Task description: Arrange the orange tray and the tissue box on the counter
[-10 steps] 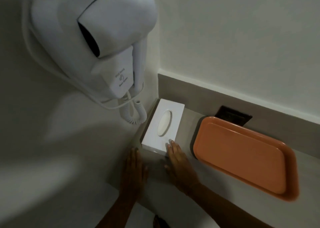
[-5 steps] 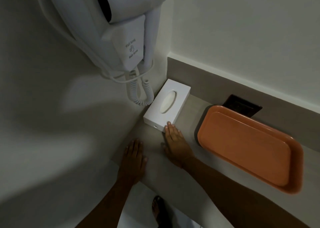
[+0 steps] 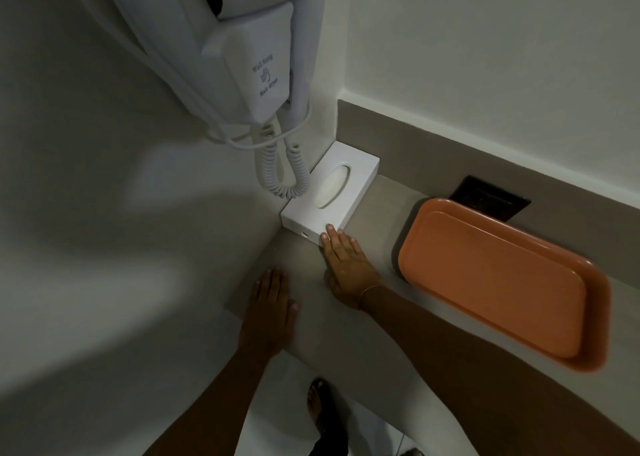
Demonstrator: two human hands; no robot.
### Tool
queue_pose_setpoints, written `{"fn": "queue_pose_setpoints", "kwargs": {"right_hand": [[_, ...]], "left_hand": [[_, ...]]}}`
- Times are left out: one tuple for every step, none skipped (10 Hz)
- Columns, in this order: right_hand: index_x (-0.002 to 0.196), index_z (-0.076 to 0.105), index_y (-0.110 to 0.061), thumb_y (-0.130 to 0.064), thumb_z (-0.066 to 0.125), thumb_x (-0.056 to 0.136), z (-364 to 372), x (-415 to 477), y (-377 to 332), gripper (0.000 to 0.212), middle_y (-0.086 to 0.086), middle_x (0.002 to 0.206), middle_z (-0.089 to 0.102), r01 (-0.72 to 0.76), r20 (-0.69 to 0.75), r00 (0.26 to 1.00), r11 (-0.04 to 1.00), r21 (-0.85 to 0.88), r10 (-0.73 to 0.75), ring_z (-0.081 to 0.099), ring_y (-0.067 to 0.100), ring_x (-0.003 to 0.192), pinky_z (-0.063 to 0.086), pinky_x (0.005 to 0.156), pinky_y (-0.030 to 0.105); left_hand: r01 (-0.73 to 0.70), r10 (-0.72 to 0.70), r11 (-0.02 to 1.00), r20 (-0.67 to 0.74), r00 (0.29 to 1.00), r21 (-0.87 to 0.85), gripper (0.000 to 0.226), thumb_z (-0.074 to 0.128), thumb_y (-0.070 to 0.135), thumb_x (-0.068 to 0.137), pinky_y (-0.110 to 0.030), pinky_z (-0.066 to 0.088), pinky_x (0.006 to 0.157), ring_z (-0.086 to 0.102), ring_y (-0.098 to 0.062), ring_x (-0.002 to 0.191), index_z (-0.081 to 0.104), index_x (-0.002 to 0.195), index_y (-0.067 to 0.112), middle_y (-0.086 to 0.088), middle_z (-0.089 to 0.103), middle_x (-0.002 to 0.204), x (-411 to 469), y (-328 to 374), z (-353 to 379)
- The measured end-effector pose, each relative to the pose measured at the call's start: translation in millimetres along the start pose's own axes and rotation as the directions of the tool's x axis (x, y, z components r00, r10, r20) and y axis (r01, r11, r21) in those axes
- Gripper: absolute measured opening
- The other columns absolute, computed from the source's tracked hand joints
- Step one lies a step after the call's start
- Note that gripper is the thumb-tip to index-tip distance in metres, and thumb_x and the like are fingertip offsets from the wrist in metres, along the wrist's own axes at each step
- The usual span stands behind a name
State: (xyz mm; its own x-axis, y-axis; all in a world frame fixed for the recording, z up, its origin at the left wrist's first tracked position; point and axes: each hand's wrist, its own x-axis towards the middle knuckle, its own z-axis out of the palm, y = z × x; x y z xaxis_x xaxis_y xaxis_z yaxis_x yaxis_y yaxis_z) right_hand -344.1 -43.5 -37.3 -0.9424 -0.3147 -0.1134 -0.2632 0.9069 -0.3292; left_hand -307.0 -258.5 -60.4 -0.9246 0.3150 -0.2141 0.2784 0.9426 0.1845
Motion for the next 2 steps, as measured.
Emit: {"fn": "queue_pose_setpoints", "kwargs": {"right_hand": [[0.154,-0.005,-0.019,-0.029,0.038,0.099,-8.8,2.6,1.2,0.071,0.004,0.163,-0.014,-0.019,0.024,1.0,0.998,0.06,0.017,-0.01,0.027,0.15,0.003,0.122,0.047],[0.154,0.0,-0.026,-0.03,0.038,0.102,-29.0,-18.0,-2.1,0.065,0.003,0.164,-0.006,-0.018,-0.058,0.998,0.968,0.251,0.033,-0.002,0.022,0.15,0.013,0.122,0.045]], "left_hand": [[-0.006,0.006,1.0,-0.005,1.0,0.0,0.069,0.014,0.043,0.091,-0.048,0.013,0.121,0.013,-0.033,0.149,0.017,0.149,0.005,-0.019,0.02,0.159,1.3,-1.2,-1.5],[-0.046,0.046,0.999,-0.028,0.999,0.007,0.066,0.021,0.04,0.092,-0.051,0.021,0.118,0.023,-0.036,0.146,0.027,0.146,0.003,-0.02,0.029,0.156,-1.6,3.7,-7.7]]}}
